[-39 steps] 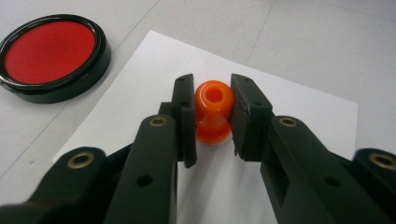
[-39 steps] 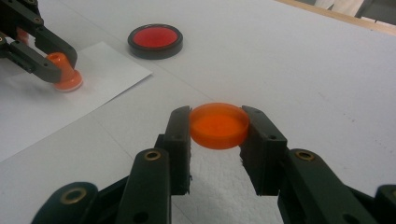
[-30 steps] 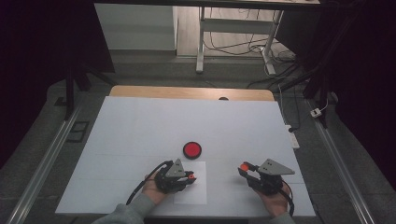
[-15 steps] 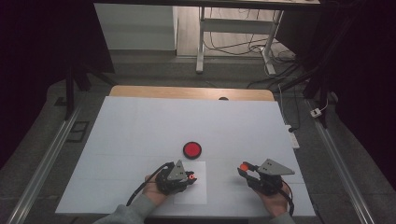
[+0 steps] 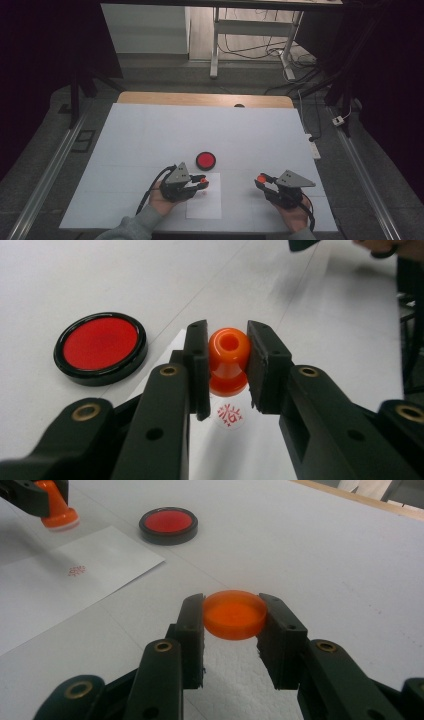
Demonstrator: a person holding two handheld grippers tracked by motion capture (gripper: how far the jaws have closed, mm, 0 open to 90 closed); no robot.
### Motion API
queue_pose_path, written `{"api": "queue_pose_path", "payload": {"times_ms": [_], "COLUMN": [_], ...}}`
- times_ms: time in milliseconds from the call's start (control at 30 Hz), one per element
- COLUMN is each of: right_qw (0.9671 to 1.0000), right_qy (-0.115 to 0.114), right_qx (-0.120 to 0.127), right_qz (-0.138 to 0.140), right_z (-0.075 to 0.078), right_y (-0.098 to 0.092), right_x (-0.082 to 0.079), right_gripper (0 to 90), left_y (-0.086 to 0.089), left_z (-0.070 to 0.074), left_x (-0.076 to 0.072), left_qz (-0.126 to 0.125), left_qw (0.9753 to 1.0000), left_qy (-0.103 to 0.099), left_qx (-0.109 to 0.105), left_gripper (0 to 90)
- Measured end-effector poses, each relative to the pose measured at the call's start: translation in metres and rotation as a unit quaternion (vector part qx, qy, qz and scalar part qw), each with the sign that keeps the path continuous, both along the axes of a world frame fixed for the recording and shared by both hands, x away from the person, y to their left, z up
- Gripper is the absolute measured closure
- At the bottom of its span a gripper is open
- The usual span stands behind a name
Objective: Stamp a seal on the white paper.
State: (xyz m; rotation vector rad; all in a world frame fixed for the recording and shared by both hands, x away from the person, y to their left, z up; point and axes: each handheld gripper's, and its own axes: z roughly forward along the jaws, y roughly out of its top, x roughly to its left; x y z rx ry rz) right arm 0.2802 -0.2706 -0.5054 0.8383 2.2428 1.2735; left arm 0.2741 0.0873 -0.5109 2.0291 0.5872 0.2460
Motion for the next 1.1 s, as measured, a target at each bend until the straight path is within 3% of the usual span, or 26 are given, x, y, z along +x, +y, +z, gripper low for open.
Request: {"api": "queue_pose_path", "payload": {"times_ms": [133,533,833,1100], "right_qw": [1.0000,1.0000,1.0000,1.0000], "right_qy": [0.001,0.001,0.002,0.004], "right_qx": [-0.001,-0.001,-0.004,0.003], "right_qz": [0.000,-0.003,-0.002,-0.003], "right_z": [-0.001,0.000,-0.001,-0.001], "right_y": [0.000,-0.001,-0.001,-0.002], "right_x": [0.000,0.001,0.001,0.003], "right_gripper": [64.3,64.3,64.3,64.3], "left_y": [0.002,0.016,0.027,0.037], "left_z": [0.005,0.016,0.021,0.024], "left_x": [-0.001,0.001,0.004,0.009], "left_qz": [0.006,0.014,0.026,0.012], "left_qw": [1.0000,0.9993,0.9987,0.9975], "left_qy": [-0.005,0.004,0.003,0.017], "left_qx": [-0.001,-0.035,-0.045,-0.067], "left_gripper": [72.0,72.1,72.0,72.1]}}
